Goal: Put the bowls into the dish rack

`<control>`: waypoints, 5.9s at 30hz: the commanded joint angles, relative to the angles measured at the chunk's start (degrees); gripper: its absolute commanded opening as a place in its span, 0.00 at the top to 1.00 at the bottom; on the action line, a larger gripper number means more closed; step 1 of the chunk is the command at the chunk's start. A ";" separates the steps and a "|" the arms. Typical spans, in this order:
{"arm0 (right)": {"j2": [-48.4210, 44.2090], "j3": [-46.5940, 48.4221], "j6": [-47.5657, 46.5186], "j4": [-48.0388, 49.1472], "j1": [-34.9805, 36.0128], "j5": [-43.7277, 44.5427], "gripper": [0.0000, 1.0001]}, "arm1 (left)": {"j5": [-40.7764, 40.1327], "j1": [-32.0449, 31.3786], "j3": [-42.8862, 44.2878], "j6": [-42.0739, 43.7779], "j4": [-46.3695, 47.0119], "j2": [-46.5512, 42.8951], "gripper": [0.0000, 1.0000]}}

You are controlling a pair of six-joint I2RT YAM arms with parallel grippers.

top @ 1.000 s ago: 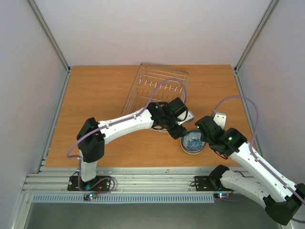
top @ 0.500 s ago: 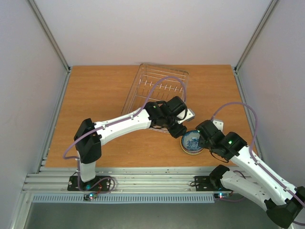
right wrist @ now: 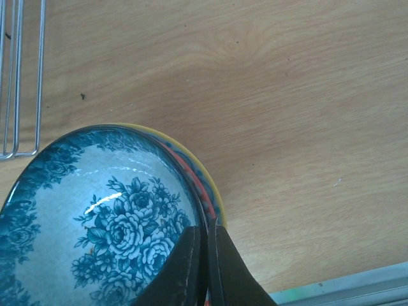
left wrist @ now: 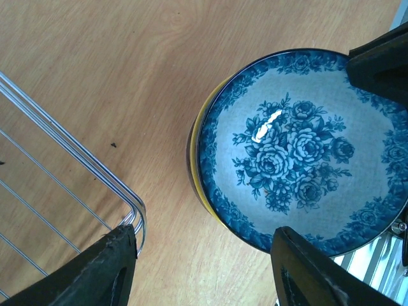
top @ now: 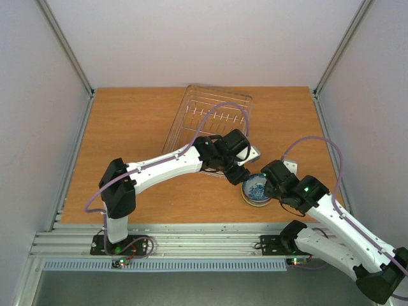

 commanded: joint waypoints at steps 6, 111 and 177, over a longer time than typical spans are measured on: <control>-3.58 5.16 -2.51 -1.48 0.23 3.86 0.99 | 1.44 0.12 -0.60 1.07 1.28 -6.10 0.31; -4.40 11.87 -10.45 22.52 6.73 -20.50 0.99 | 23.55 20.99 -15.71 -5.54 20.52 -15.85 0.61; 79.07 55.18 -32.93 -3.33 7.41 19.04 0.36 | 30.98 53.28 -47.04 -0.92 42.26 -33.97 0.28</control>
